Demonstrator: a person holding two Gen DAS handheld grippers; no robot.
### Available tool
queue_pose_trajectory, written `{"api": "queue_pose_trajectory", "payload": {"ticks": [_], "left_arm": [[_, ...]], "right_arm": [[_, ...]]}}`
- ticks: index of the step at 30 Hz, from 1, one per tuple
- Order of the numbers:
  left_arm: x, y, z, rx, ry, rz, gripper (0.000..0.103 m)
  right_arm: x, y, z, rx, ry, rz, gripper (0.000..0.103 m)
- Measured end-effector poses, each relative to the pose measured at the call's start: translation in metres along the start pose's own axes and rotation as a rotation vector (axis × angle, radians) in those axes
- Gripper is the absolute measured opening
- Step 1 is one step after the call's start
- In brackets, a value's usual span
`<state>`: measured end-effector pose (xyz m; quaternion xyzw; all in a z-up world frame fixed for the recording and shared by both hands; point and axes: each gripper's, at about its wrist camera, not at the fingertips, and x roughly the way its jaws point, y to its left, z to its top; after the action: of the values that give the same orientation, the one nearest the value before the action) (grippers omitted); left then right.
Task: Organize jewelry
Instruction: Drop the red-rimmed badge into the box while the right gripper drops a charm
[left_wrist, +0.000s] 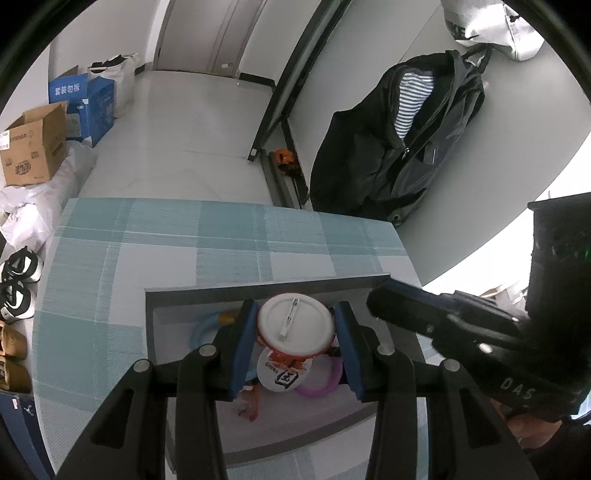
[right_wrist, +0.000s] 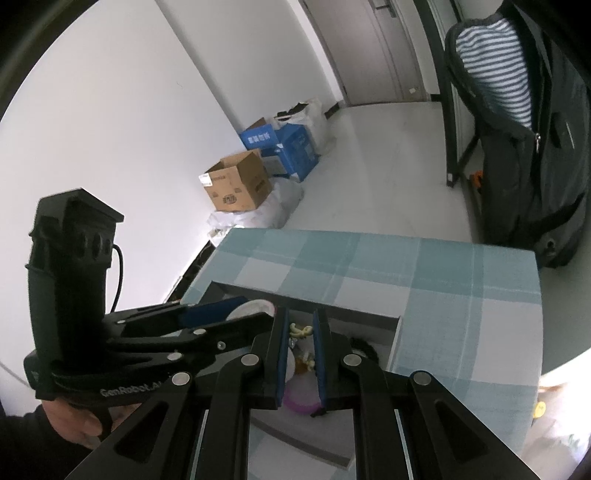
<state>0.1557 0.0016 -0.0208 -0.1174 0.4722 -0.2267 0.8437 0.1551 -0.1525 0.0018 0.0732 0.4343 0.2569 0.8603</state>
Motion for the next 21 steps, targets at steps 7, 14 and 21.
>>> {"api": "queue_pose_trajectory", "payload": {"ticks": [7, 14, 21], "left_arm": [[-0.001, 0.001, -0.002, -0.006, 0.009, -0.01, 0.041], [-0.011, 0.006, -0.004, -0.029, -0.033, 0.005, 0.068], [-0.018, 0.005, -0.006, -0.016, -0.061, 0.062, 0.068]], "right_arm": [[0.002, 0.002, -0.002, 0.003, -0.002, -0.005, 0.015], [-0.005, -0.011, -0.004, 0.056, -0.01, -0.009, 0.022], [-0.017, -0.016, -0.007, 0.082, -0.045, -0.018, 0.043]]}}
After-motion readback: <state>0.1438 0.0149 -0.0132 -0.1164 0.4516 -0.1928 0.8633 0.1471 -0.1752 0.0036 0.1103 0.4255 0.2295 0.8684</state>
